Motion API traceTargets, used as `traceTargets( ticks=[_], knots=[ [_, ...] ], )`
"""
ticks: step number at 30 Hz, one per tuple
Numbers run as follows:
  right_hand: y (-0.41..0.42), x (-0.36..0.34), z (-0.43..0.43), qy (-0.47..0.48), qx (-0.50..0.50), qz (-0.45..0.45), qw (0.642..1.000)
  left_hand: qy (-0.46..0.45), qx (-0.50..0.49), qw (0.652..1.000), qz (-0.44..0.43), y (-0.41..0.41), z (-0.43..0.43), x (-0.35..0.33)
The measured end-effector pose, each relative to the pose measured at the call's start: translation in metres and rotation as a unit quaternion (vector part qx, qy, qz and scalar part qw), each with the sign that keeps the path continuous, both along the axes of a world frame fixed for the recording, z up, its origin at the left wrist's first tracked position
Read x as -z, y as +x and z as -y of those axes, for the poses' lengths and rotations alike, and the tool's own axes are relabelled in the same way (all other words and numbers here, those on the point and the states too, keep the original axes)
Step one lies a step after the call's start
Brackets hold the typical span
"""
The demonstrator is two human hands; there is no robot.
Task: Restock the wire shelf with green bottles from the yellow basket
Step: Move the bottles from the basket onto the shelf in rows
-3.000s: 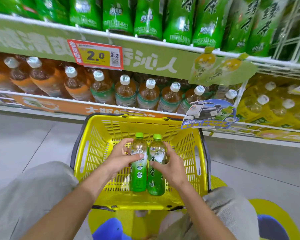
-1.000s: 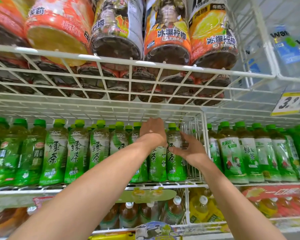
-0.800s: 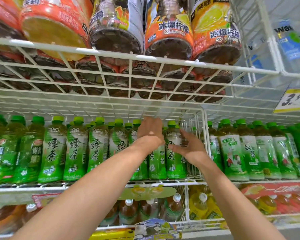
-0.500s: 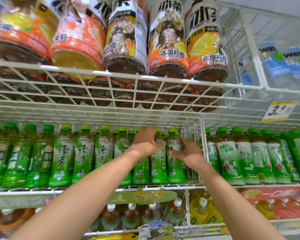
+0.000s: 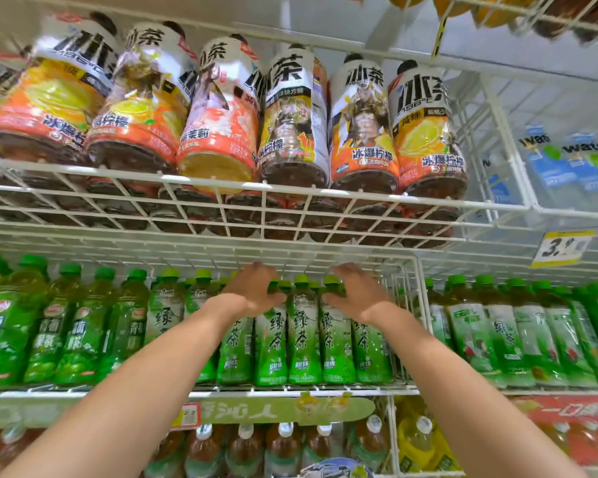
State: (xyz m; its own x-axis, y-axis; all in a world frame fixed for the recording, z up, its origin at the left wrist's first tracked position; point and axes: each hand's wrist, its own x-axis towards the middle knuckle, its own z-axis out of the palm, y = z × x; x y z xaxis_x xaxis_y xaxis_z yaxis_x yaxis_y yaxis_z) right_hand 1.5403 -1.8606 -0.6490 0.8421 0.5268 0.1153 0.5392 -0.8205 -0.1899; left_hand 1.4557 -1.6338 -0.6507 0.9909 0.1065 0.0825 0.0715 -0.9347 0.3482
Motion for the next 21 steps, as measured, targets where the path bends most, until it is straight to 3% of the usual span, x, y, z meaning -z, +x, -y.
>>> traceTargets(
  ticks=[21],
  knots=[
    [0.043, 0.007, 0.003, 0.004, -0.074, -0.107, 0.992, -0.038, 0.049, 0.998, -0.03, 0.043, -0.023, 0.013]
  ],
)
